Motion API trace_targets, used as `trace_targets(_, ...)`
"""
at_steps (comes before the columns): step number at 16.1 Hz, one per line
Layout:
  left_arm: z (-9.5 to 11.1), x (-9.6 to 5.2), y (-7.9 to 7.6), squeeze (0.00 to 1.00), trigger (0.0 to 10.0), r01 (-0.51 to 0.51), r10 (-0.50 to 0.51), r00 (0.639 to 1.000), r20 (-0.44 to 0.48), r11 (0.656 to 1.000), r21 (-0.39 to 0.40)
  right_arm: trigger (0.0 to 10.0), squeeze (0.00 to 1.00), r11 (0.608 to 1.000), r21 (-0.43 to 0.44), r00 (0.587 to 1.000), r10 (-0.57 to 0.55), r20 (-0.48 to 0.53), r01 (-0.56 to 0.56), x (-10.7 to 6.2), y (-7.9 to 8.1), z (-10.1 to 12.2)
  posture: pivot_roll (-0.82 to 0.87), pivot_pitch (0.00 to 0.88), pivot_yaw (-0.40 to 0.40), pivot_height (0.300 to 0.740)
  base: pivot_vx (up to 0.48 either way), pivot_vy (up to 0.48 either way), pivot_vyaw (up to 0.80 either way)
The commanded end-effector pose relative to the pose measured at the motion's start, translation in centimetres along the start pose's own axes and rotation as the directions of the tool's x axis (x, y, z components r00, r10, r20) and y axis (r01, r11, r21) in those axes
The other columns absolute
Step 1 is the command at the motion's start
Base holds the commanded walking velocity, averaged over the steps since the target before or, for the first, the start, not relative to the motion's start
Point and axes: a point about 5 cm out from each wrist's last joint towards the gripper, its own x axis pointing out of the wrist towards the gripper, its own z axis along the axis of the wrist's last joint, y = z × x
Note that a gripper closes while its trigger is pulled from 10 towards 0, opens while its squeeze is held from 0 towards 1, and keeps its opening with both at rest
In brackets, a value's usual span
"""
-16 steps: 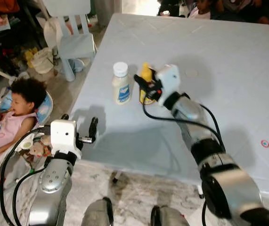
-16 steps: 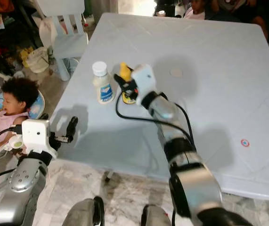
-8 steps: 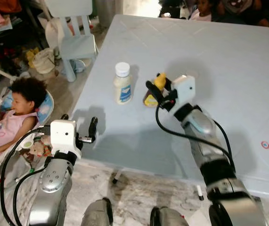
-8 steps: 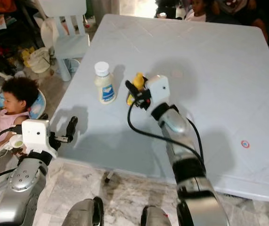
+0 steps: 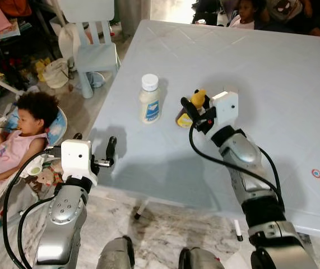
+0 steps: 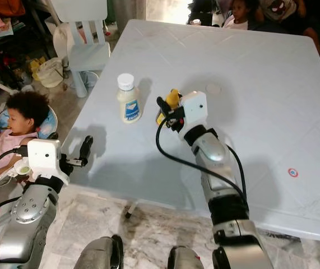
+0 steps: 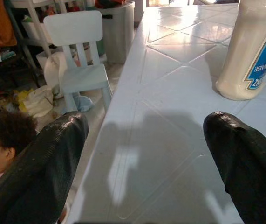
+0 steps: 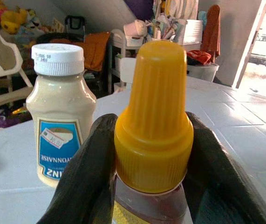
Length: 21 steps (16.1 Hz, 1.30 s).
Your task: Restocking fridge
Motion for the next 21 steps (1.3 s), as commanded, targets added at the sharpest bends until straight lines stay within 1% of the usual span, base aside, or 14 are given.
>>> trace_targets(1, -0.1, 0.1, 0.0, 0.0, 10.0, -0.01, 0.01, 1.0, 0.0, 1.0, 0.001, 4.3, 0.0, 0.999, -0.018, 0.999, -0.027, -0.026, 0.026, -0.4, -0.3, -0.2, 0.05, 0.04, 0.006, 0.74, 0.0, 0.0, 0.0)
trace_targets(2, -0.3, 0.1, 0.0, 0.0, 10.0, -0.012, 0.012, 1.0, -0.004, 1.0, -0.002, 5.3, 0.0, 0.999, -0.018, 0.999, -0.045, -0.029, 0.045, -0.5, -0.3, -0.2, 0.05, 0.032, 0.008, 0.74, 0.0, 0.0, 0.0)
trace_targets(3, -0.6, 0.4, -0.2, 0.0, 10.0, -0.051, 0.051, 0.998, -0.025, 0.999, 0.001, 10.0, 0.0, 0.997, 0.027, 0.997, -0.071, -0.01, 0.071, -0.7, 0.0, 0.3, 0.04, 0.025, 0.005, 0.74, 0.0, 0.0, 0.0)
trace_targets(4, -0.6, 0.5, -0.1, 0.0, 10.0, -0.065, 0.065, 0.997, -0.028, 0.998, 0.001, 10.0, 0.0, 0.997, 0.035, 0.998, -0.069, -0.006, 0.069, -0.8, 0.2, 0.4, 0.04, 0.024, 0.004, 0.74, 0.0, 0.0, 0.0)
trace_targets(5, -0.6, 0.7, -0.1, 0.0, 10.0, -0.089, 0.089, 0.995, -0.035, 0.996, -0.007, 10.0, 0.0, 0.996, 0.069, 0.999, -0.051, 0.002, 0.051, -1.2, 1.3, 0.6, 0.04, 0.02, -0.001, 0.74, 0.0, 0.0, 0.0)
trace_targets(6, -0.7, 0.8, -0.2, 0.0, 10.0, -0.099, 0.098, 0.994, -0.038, 0.995, -0.014, 10.0, 0.0, 0.996, 0.084, 0.999, -0.041, 0.004, 0.04, -1.6, 2.1, 0.8, 0.03, 0.02, -0.005, 0.74, 0.0, 0.0, 0.0)
trace_targets(7, -0.7, 0.8, -0.3, 0.0, 10.0, -0.099, 0.098, 0.994, -0.04, 0.995, -0.016, 10.0, 0.0, 0.995, 0.091, 0.999, -0.038, 0.004, 0.037, -1.8, 2.4, 0.8, 0.03, 0.02, -0.007, 0.74, 0.0, 0.0, 0.0)
trace_targets(8, -0.9, 0.8, -0.6, 0.0, 10.0, -0.092, 0.091, 0.995, -0.047, 0.995, -0.032, 10.0, 0.0, 0.994, 0.1, 0.999, -0.042, -0.007, 0.042, -2.3, 3.2, 0.7, 0.02, 0.02, -0.011, 0.74, 0.0, 0.0, 0.0)
trace_targets(9, -0.9, 0.8, -0.7, 0.0, 10.0, -0.09, 0.088, 0.995, -0.048, 0.995, -0.037, 10.0, 0.0, 0.994, 0.103, 0.999, -0.044, -0.011, 0.045, -2.4, 3.4, 0.6, 0.02, 0.02, -0.011, 0.74, -0.244, 0.0, 0.0)
trace_targets(10, -1.0, 0.8, -0.8, 0.0, 10.0, -0.087, 0.085, 0.995, -0.05, 0.995, -0.041, 10.0, 0.0, 0.995, 0.078, 0.998, -0.055, -0.006, 0.055, -2.6, 3.7, 0.7, 0.01, 0.023, -0.015, 0.74, -0.247, 0.0, 0.0)
trace_targets(11, -1.1, 0.9, -1.0, 0.0, 10.0, -0.088, 0.086, 0.995, -0.05, 0.995, -0.042, 10.0, 0.0, 0.996, 0.068, 0.998, -0.065, -0.012, 0.066, -2.8, 3.7, 0.8, 0.01, 0.025, -0.017, 0.74, -0.247, 0.0, 0.0)
trace_targets(13, -1.1, 1.0, -0.9, 0.0, 10.0, -0.095, 0.093, 0.994, -0.049, 0.995, -0.042, 10.0, 0.0, 0.991, 0.078, 0.993, -0.11, -0.032, 0.112, -2.8, 3.1, 0.9, 0.01, 0.029, -0.021, 0.74, -0.246, 0.0, 0.0)
trace_targets(19, -1.1, 1.0, -0.9, 0.0, 10.0, -0.096, 0.094, 0.994, -0.049, 0.995, -0.042, 10.0, 0.0, 0.987, 0.064, 0.987, -0.145, -0.068, 0.15, -2.5, 2.7, 1.0, 0.01, 0.03, -0.022, 0.74, -0.247, 0.0, 0.0)
trace_targets(21, -1.1, 1.0, -0.9, 0.0, 10.0, -0.093, 0.091, 0.995, -0.048, 0.995, -0.041, 10.0, 0.0, 0.983, 0.001, 0.982, -0.183, -0.054, 0.184, -2.3, 2.5, 1.2, 0.01, 0.032, -0.021, 0.74, -0.249, 0.0, 0.0)
